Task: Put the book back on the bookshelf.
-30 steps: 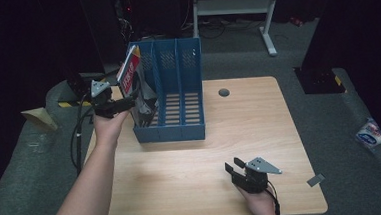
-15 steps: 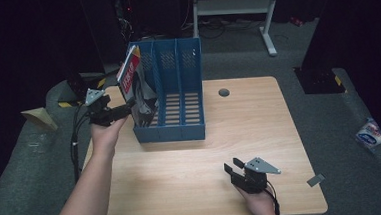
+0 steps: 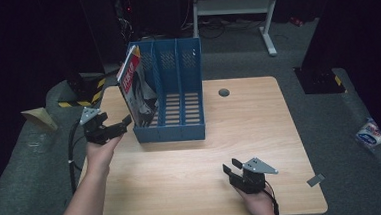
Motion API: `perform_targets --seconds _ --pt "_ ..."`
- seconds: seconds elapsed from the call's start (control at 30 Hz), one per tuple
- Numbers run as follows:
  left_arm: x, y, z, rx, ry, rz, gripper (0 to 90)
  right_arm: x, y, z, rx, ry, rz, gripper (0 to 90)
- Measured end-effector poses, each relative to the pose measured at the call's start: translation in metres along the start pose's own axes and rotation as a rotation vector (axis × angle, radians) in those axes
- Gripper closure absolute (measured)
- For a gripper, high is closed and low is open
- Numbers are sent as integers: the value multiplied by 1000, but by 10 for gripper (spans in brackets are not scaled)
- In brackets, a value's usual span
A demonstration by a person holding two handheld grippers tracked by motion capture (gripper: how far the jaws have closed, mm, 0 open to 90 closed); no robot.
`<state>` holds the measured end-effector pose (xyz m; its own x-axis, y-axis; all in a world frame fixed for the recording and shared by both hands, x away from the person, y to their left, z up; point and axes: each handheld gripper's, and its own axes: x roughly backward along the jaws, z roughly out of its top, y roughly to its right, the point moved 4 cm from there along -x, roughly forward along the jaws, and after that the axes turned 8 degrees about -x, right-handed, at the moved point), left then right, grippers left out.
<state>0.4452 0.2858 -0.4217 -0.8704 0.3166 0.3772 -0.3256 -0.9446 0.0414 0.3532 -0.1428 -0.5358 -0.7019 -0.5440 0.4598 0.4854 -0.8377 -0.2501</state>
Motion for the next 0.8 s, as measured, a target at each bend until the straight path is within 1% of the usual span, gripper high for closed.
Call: perform_targets --seconds 0.2,0.27,0.47,0.53,0.57,0.63,0.67,0.73,0.77,0.8 --pt "6 3 -26 -7 -40 -21 9 -1 -1 -1 14 -6 2 533" --pt "9 4 -37 0 -49 -33 9 -1 -1 -1 13 -8 2 532" --pt "17 12 -78 -15 -125 -67 7 -1 -2 -2 16 -9 2 529" --pt "19 15 -94 -37 -164 -76 5 -1 -2 -2 21 -12 2 527" --pt "20 16 -99 -42 -176 -79 5 -1 -2 -2 22 -12 2 528" --pt "22 20 -113 -78 -216 -69 5 -1 -3 -2 24 -13 4 528" --pt "24 22 -122 -101 -246 -77 5 -1 -3 -2 23 -13 3 528" --pt "27 27 -134 -128 -281 -89 0 -1 -3 -2 23 -12 2 527" --pt "28 29 -140 -148 -311 -99 0 -1 -3 -2 23 -12 1 526" --pt "30 33 -147 -178 -344 -117 3 -2 -3 -2 22 -12 1 526"
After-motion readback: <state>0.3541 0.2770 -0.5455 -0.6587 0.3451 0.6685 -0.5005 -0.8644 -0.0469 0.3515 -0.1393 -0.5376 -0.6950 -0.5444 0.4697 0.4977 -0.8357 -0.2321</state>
